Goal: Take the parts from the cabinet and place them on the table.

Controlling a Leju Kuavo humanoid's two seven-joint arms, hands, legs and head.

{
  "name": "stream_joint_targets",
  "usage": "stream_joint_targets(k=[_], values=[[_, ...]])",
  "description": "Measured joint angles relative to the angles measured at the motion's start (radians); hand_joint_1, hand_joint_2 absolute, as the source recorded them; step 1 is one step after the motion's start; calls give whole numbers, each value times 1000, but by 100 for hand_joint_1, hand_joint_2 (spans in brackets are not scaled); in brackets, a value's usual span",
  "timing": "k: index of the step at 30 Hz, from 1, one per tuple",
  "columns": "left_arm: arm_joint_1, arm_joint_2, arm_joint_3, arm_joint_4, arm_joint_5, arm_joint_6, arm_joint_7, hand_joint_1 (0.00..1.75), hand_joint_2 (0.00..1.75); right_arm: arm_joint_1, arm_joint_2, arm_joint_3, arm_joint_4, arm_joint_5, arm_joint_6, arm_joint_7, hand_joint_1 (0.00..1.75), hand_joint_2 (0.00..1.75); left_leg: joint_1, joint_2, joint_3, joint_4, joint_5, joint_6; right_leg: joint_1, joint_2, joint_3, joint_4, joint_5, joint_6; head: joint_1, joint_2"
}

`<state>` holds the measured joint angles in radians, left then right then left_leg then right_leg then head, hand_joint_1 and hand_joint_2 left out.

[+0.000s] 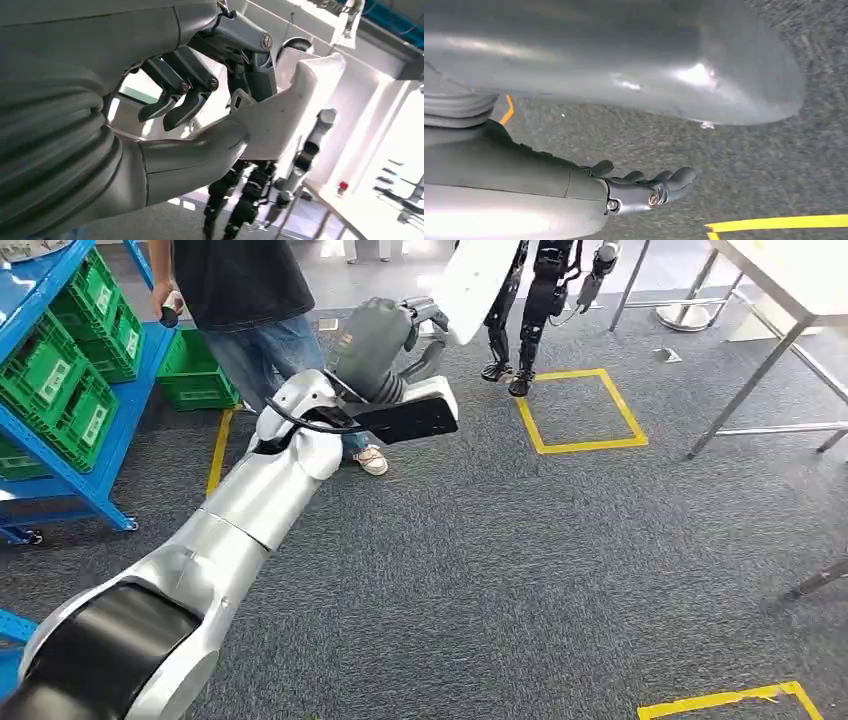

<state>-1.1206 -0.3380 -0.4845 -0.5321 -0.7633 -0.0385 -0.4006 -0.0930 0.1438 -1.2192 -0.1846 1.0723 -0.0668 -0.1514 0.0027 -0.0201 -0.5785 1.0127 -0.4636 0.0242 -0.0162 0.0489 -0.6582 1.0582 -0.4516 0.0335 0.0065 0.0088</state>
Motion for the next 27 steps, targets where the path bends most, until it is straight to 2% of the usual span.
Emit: stream_joint_targets(k=[1, 2, 3, 4, 5, 6, 7, 8, 9, 10, 13, 14, 15, 16, 18, 19, 20, 21, 22, 23, 24, 25, 27], values=[[-3, -6, -1, 3, 0, 0, -1, 175, 175, -2, 0, 0, 0, -1, 0, -2, 0, 0, -1, 10, -2, 0, 1, 2, 1, -23, -33, 68, -38, 4, 5, 0], [-3, -8, -2, 6, 5, 0, -2, 175, 175, -4, 0, 0, 0, -5, -2, -5, 0, 0, -4, 21, -3, 1, 1, 3, -1, -33, -72, 153, -76, 7, 6, 0], [-2, -9, -5, 9, 9, -2, -3, 175, 175, -4, 0, -1, 0, -7, -3, -7, 0, 0, -6, 33, -4, 2, 0, 5, -1, -37, -106, 225, -103, 9, 6, 0], [-1, -11, -10, 11, 15, -2, -2, 175, 175, -4, 0, -3, 0, -10, -5, -10, 0, 0, -7, 44, -6, 3, -1, 5, -1, -38, -125, 266, -110, 10, 6, 0], [1, -15, -16, 11, 24, -3, -2, 175, 175, -2, 0, -5, 0, -13, -8, -11, 0, 0, -7, 54, -6, 5, -2, 5, -1, -40, -119, 256, -94, 11, 6, 0], [2, -19, -22, 11, 31, -3, 0, 175, 175, 0, 0, -6, 0, -15, -10, -11, 0, 0, -7, 63, -7, 7, -3, 5, -1, -43, -89, 201, -62, 10, 6, 0], [1, -23, -26, 10, 40, -3, 1, 175, 175, 0, -1, -7, 0, -16, -11, -12, 0, 0, -7, 72, -8, 11, -5, 3, -1, -52, -38, 108, -20, 10, 7, 0], [0, -25, -27, 10, 44, -3, 2, 175, 175, -1, -1, -8, 0, -17, -12, -12, 0, 0, -8, 79, -8, 15, -8, -1, -1, -75, 10, 28, 10, 9, 7, 0], [-1, -27, -31, 10, 48, -2, 2, 175, 175, -4, 0, -9, 0, -21, -13, -12, 0, 0, -14, 86, -10, 20, -13, -7, 7, -116, 33, -22, -6, 4, 8, 0], [-2, -26, -35, 10, 54, 0, 2, 175, 175, -6, 0, -11, 0, -22, -13, -11, 0, 0, -19, 90, -11, 23, -18, -13, 7, -102, 36, -25, 2, -11, 6, 0], [-1, -31, -42, 12, 56, 4, -1, 175, 175, -6, 0, -14, 0, -16, -13, -2, 0, 0, -19, 112, -5, 19, -21, -25, 9, -76, 32, -24, 3, -27, 2, 0], [-1, -29, -42, 13, 56, 7, -1, 175, 175, -5, 0, -14, 0, -11, -11, -1, 0, 0, -16, 107, -11, 25, -26, -33, 4, -70, 36, -29, 8, -35, 2, 0], [0, -18, -42, 14, 55, 10, -4, 175, 175, -5, 2, -14, 0, -6, -11, 0, 0, 0, -12, 69, -20, 53, -47, -40, 3, -63, 36, -30, 10, -39, 0, 0], [0, -6, -42, 16, 54, 12, -9, 175, 175, -7, 2, -14, 0, -1, -10, -3, 0, 0, -10, 46, -45, 110, -81, -43, 2, -56, 35, -30, 11, -45, -2, 0], [13, 21, -42, 24, 51, 17, -19, 175, 175, -9, 2, -14, 0, 5, -6, -8, 0, 0, -8, 28, -117, 266, -149, -48, 3, -33, 33, -29, 13, -49, -3, 0], [24, 34, -42, 30, 48, 23, -24, 175, 175, -9, 2, -14, 0, 6, -5, -12, 0, 0, -8, 25, -145, 321, -162, -48, 3, -21, 32, -29, 13, -49, -3, 0], [35, 45, -42, 35, 43, 29, -31, 175, 175, -7, 2, -14, 0, 8, -4, -13, 0, 0, -8, 24, -150, 325, -149, -45, 3, -8, 33, -29, 14, -50, -5, 0], [40, 53, -42, 39, 42, 34, -32, 175, 175, -5, 2, -14, 0, 10, -2, -13, 0, 0, -8, 22, -133, 284, -115, -41, 3, 2, 32, -27, 14, -49, -8, 0], [42, 58, -42, 43, 41, 39, -34, 175, 175, -4, 2, -14, 0, 11, -2, -12, 0, 0, -8, 17, -99, 209, -73, -36, 4, 11, 31, -26, 14, -49, -10, 0], [41, 61, -42, 43, 40, 46, -34, 175, 175, -4, 2, -14, 0, 13, 1, -12, 0, 0, -9, 3, -52, 114, -29, -29, 4, 20, 32, -25, 15, -48, -10, 0], [41, 66, -42, 42, 39, 52, -34, 175, 175, -4, 2, -12, 0, 17, 4, -12, 0, 0, -8, -33, -18, 38, -12, -25, 2, 26, 31, -24, 15, -46, -10, 0], [41, 68, -42, 40, 37, 54, -34, 175, 175, -6, 2, -10, 0, 19, 7, -12, 0, 0, -8, -35, -5, 22, -17, -29, 7, 33, 26, -20, 15, -38, -9, 0], [42, 72, -42, 38, 33, 55, -32, 175, 175, -4, 2, -5, 0, 21, 10, -11, 0, 0, -13, -24, -9, 23, -13, -25, -1, 45, 21, -27, 22, -25, -10, 0]])
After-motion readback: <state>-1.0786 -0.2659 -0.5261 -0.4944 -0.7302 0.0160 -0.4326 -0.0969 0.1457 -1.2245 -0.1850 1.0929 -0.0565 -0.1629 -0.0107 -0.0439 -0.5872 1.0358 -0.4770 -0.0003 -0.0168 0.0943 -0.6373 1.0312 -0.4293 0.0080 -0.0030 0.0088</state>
